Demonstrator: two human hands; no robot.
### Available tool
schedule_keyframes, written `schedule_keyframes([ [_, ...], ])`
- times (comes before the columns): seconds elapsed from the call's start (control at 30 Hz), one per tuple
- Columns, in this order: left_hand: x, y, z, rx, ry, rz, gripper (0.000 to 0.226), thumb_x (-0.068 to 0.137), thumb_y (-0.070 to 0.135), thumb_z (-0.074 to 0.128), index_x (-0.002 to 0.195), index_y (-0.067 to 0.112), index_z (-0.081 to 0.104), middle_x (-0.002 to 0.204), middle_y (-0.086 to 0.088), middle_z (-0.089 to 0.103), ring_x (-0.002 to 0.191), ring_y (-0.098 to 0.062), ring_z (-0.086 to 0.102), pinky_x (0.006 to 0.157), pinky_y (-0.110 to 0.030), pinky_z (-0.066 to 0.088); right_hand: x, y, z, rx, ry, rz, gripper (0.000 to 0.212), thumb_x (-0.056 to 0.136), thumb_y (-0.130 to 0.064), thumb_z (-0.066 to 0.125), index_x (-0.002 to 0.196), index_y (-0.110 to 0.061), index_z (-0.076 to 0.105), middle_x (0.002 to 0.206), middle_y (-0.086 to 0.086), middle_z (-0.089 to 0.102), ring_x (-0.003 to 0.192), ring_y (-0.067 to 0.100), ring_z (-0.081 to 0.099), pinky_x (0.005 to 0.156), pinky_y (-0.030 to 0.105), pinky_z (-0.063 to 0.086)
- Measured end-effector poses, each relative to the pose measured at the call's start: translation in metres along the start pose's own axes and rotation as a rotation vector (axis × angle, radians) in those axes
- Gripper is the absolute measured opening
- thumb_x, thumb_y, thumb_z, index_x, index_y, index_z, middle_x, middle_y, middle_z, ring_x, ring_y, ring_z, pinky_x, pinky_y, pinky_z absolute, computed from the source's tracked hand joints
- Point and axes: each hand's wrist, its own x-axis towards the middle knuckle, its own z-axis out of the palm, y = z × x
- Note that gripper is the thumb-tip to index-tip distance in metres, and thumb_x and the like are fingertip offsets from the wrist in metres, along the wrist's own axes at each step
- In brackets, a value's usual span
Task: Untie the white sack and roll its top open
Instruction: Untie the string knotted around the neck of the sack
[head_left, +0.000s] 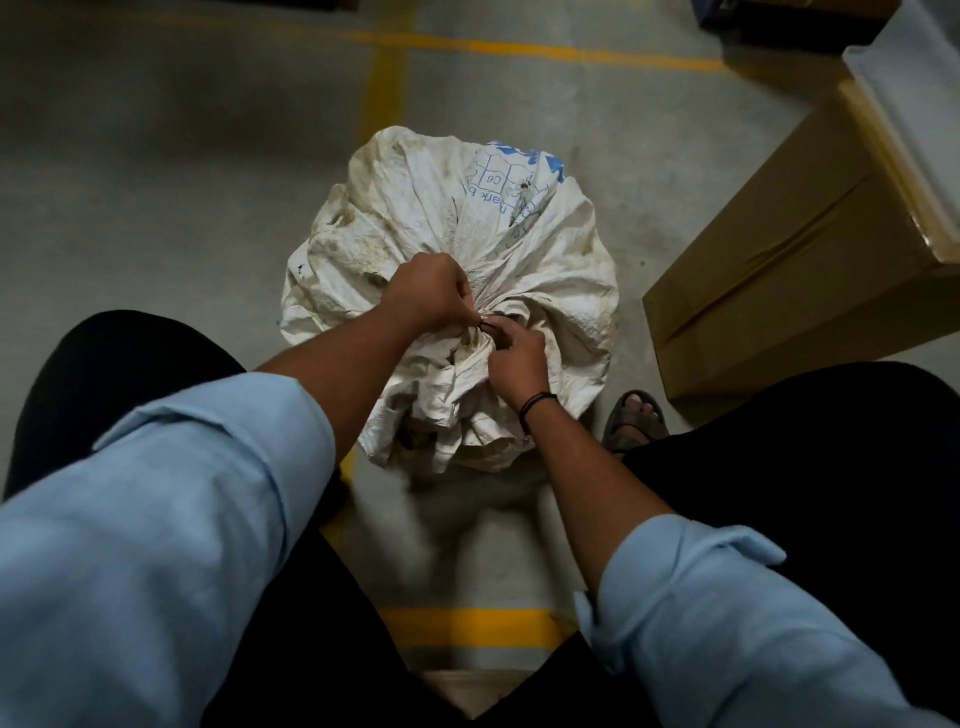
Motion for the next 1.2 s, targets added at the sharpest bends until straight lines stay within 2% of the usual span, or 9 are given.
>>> schedule_keyframes([
  [0.07, -0.001, 0.000, 0.001, 0.006, -0.009, 0.004, 0.013, 0.063, 0.031, 0.082, 0.071, 0.022, 0.077, 0.068, 0.002, 0.072, 0.075, -0.017, 0.068, 0.062, -0.025, 0.044, 0.029, 0.027, 0.005, -0.105, -0.061, -0.008, 0.053, 0.059, -0.007, 0.040, 0.079, -0.047, 0.068, 0.110, 0.014, 0.065, 0.102, 0.025, 0.066, 0.096, 0.043, 0.056],
  [0.17, -0.002, 0.001, 0.002, 0.012, -0.018, 0.000, 0.015, 0.062, 0.034, 0.084, 0.069, 0.023, 0.076, 0.069, 0.002, 0.072, 0.077, -0.016, 0.067, 0.063, -0.026, 0.043, 0.016, -0.001, -0.011, -0.193, -0.120, -0.012, 0.036, 0.062, -0.003, 0.041, 0.070, -0.032, 0.061, 0.097, 0.008, 0.065, 0.095, 0.026, 0.063, 0.079, 0.031, 0.052],
  [0.27, 0.000, 0.000, 0.000, 0.000, -0.030, -0.005, 0.016, 0.063, 0.034, 0.085, 0.071, 0.023, 0.077, 0.071, 0.003, 0.073, 0.079, -0.015, 0.068, 0.064, -0.026, 0.046, 0.002, -0.013, -0.019, -0.123, -0.214, -0.032, 0.035, 0.073, 0.013, 0.038, 0.074, -0.019, 0.052, 0.081, 0.000, 0.056, 0.077, 0.024, 0.052, 0.062, 0.029, 0.039],
  [0.47, 0.000, 0.000, 0.000, -0.003, -0.005, 0.003, 0.015, 0.064, 0.031, 0.083, 0.075, 0.021, 0.079, 0.074, 0.001, 0.075, 0.081, -0.018, 0.069, 0.069, -0.028, 0.052, -0.005, -0.012, -0.016, 0.182, -0.113, 0.143, 0.047, 0.089, 0.011, 0.032, 0.102, -0.010, 0.072, 0.095, 0.004, 0.066, 0.064, 0.008, 0.049, 0.057, 0.022, 0.040],
  [0.57, 0.000, 0.000, 0.001, -0.006, 0.000, 0.011, 0.014, 0.065, 0.030, 0.084, 0.074, 0.021, 0.079, 0.073, 0.002, 0.074, 0.080, -0.017, 0.069, 0.069, -0.029, 0.052, -0.003, -0.020, -0.022, 0.162, -0.142, 0.185, 0.044, 0.090, 0.008, 0.033, 0.105, -0.006, 0.072, 0.083, 0.001, 0.063, 0.061, 0.013, 0.050, 0.053, 0.026, 0.044],
  [0.83, 0.000, -0.002, 0.004, -0.002, 0.033, 0.025, 0.014, 0.065, 0.031, 0.078, 0.073, 0.019, 0.076, 0.073, 0.000, 0.074, 0.079, -0.020, 0.069, 0.068, -0.028, 0.053, -0.004, -0.018, -0.019, 0.148, -0.083, 0.056, 0.035, 0.074, 0.010, 0.046, 0.060, -0.022, 0.050, 0.063, -0.003, 0.047, 0.062, 0.017, 0.043, 0.058, 0.026, 0.034],
  [0.93, 0.001, -0.003, 0.006, 0.009, 0.051, 0.036, 0.016, 0.065, 0.031, 0.075, 0.076, 0.019, 0.077, 0.074, -0.001, 0.074, 0.079, -0.022, 0.069, 0.068, -0.029, 0.053, -0.004, -0.016, -0.017, 0.260, -0.012, 0.081, 0.032, 0.067, 0.004, 0.048, 0.051, -0.022, 0.056, 0.054, -0.007, 0.048, 0.060, 0.019, 0.044, 0.057, 0.026, 0.035],
  [1.07, 0.000, -0.005, 0.003, -0.020, 0.022, 0.056, 0.010, 0.068, 0.028, 0.080, 0.075, 0.021, 0.078, 0.074, 0.002, 0.075, 0.078, -0.017, 0.069, 0.071, -0.030, 0.055, -0.001, -0.013, -0.025, 0.330, 0.033, 0.187, 0.028, 0.062, 0.000, 0.060, 0.057, -0.027, 0.067, 0.065, -0.003, 0.064, 0.063, 0.020, 0.056, 0.063, 0.033, 0.046],
  [1.2, -0.004, -0.010, 0.001, -0.066, 0.030, 0.069, 0.006, 0.069, 0.028, 0.081, 0.069, 0.026, 0.076, 0.070, 0.008, 0.074, 0.073, -0.009, 0.069, 0.070, -0.029, 0.057, 0.001, -0.017, -0.026, 0.261, 0.092, 0.070, 0.032, 0.073, 0.004, 0.064, 0.067, -0.027, 0.069, 0.080, -0.002, 0.073, 0.081, 0.019, 0.068, 0.086, 0.045, 0.059],
])
